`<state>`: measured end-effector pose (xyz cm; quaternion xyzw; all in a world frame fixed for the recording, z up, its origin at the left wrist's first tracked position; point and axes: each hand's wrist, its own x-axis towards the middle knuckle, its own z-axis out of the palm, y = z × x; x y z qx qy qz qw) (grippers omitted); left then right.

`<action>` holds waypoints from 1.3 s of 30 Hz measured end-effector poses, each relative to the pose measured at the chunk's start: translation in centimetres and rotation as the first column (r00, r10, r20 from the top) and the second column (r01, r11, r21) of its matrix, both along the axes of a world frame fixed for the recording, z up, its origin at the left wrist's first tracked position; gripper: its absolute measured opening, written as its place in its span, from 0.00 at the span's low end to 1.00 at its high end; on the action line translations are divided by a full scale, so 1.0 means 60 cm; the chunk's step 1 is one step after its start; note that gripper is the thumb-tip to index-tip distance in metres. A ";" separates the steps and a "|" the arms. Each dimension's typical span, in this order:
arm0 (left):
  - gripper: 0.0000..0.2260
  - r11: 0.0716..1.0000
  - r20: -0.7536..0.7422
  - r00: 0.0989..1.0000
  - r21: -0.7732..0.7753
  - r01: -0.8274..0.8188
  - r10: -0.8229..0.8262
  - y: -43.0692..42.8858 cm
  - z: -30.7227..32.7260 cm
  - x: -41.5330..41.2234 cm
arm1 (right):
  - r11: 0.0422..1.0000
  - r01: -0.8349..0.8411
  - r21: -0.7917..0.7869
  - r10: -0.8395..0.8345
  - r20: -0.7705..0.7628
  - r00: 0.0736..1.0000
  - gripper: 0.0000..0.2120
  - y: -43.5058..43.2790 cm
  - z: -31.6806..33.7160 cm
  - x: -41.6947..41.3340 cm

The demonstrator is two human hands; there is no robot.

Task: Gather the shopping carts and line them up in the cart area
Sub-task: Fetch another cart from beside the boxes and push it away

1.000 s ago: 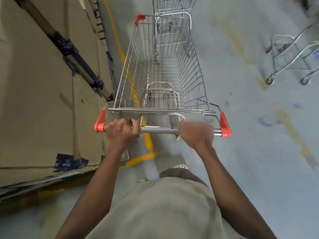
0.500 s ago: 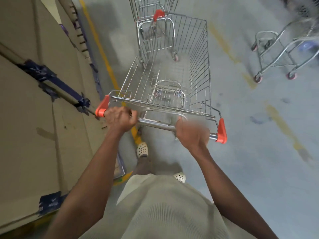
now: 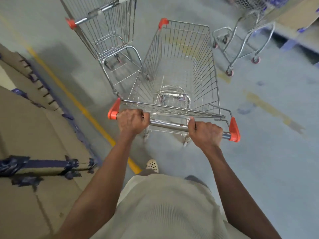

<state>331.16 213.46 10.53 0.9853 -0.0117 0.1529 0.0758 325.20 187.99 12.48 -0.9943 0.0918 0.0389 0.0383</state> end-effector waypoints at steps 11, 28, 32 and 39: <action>0.18 0.960 -0.014 0.963 0.073 0.271 -0.270 -0.018 -0.008 0.255 | 0.972 0.231 0.039 -0.233 0.092 0.968 0.31 0.027 0.015 0.132; 0.19 0.873 0.009 0.872 0.004 0.489 -0.489 -0.238 -0.005 0.561 | 0.888 0.447 0.107 -0.460 0.223 0.860 0.29 -0.132 0.005 0.350; 0.19 0.844 0.022 0.844 0.027 0.535 -0.536 -0.300 0.001 0.598 | 0.861 0.493 0.129 -0.508 0.152 0.848 0.28 -0.183 -0.002 0.381; 0.18 0.761 0.036 0.760 -0.001 0.649 -0.649 -0.382 -0.008 0.688 | 0.793 0.603 0.089 -0.606 0.225 0.763 0.28 -0.226 -0.013 0.428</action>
